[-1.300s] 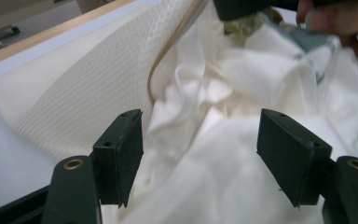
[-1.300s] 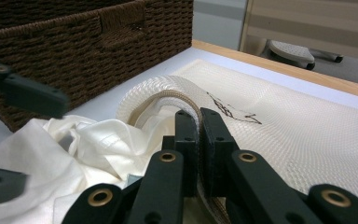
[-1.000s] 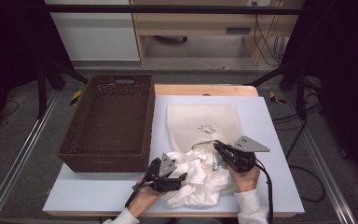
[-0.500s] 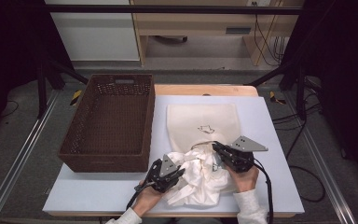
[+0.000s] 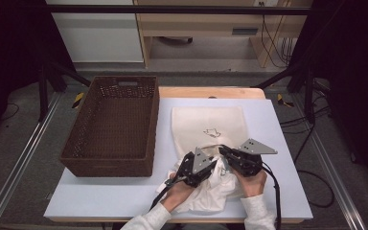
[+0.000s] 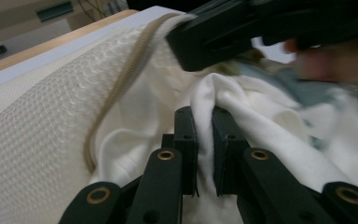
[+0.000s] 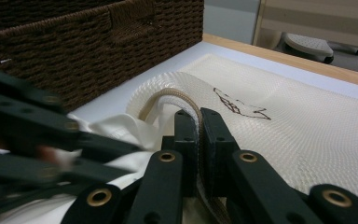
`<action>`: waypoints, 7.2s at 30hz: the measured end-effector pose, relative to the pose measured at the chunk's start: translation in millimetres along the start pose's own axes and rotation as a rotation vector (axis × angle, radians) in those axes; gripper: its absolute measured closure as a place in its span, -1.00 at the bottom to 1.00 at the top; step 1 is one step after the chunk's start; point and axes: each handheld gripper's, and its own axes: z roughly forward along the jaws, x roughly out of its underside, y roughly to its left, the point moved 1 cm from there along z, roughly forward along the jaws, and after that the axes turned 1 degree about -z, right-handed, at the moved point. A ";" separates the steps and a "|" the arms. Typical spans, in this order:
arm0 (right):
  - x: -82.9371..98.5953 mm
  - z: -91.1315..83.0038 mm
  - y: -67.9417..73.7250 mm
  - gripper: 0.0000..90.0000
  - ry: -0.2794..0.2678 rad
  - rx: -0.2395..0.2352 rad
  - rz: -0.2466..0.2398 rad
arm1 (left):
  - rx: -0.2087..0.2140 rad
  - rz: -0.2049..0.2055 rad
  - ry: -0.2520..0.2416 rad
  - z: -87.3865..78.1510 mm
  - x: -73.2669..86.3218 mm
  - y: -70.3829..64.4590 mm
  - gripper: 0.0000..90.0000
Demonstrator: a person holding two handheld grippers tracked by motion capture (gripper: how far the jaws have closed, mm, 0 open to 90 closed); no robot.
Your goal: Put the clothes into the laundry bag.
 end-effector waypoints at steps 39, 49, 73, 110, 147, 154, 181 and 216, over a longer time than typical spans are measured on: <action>1.5 0.5 0.8 0.89 0.016 -0.002 0.008 | -0.011 -0.058 0.097 -51.9 63.6 37.6 0.83; 1.5 0.9 1.0 0.90 0.012 -0.002 0.015 | 0.070 0.005 -0.062 -45.6 3.0 3.4 0.85; -3.1 -7.1 -0.8 0.92 -0.022 -0.012 0.030 | -0.075 0.022 0.109 3.0 1.8 24.9 0.18; 0.6 -4.6 -3.5 0.92 -0.016 0.004 0.053 | 0.059 -0.039 0.050 -65.1 33.3 8.0 0.80; 0.8 -5.7 0.4 0.92 -0.017 0.050 0.023 | -0.034 0.066 0.154 -68.9 35.4 -7.6 -0.05; 1.3 -4.1 1.6 0.92 -0.009 0.049 0.015 | -0.037 -0.006 0.152 -90.2 70.5 7.2 -0.24; 2.1 -3.5 1.4 0.92 -0.007 0.044 0.020 | -0.006 -0.006 -0.030 -124.9 30.8 -1.8 0.88; 2.6 -2.2 2.4 0.92 -0.006 0.041 0.019 | -0.019 0.093 0.106 -42.8 3.3 2.7 -0.25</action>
